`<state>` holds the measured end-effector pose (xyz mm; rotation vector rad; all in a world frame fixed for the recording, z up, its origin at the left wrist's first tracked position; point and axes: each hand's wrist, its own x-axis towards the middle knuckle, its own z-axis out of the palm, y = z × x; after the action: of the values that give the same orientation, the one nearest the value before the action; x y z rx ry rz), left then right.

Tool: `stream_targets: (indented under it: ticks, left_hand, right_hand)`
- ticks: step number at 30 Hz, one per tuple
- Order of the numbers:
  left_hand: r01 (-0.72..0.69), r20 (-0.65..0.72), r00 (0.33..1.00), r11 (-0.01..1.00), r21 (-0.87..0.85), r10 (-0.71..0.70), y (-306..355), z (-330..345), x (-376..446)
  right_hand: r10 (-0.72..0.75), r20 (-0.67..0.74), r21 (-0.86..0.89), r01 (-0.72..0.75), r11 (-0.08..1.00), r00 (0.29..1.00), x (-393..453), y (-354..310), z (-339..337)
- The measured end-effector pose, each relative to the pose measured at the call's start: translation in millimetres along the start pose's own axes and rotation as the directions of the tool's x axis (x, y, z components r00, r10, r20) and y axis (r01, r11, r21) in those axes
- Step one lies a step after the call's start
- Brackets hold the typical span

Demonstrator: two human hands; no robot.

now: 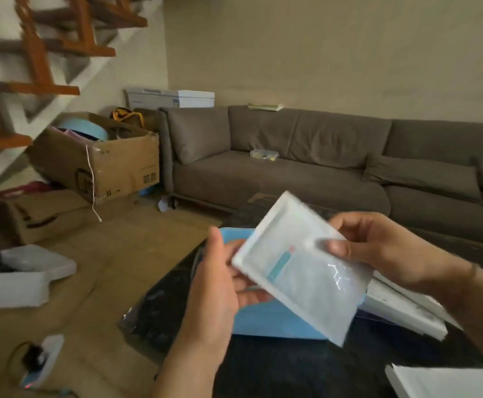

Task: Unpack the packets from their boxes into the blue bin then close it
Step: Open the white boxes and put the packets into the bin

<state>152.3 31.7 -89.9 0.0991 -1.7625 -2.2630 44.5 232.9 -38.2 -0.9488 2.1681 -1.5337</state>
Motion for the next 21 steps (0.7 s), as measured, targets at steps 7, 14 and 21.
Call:
stream_targets:
  ticks: [7, 14, 21]
  left_hand:
    - [0.013, -0.266, 0.964, 0.999, 0.044, -0.001, -10.7, -12.6, 27.3]
    - [-0.090, -0.422, 0.882, 0.954, 0.285, 0.210, -15.5, -22.9, 39.0]
    - [-0.069, -0.482, 0.866, 0.987, 0.144, 0.131, -23.4, -43.8, 51.1]
  right_hand:
    - [0.207, -0.065, 0.284, -0.180, 0.942, 0.976, 36.9, 0.9, 15.0]
    - [0.300, -0.135, 0.394, -0.227, 0.891, 0.944, 51.9, 42.5, 22.2]
    - [0.547, -0.049, 0.259, -0.518, 0.815, 0.836, 67.4, 57.2, 34.5]
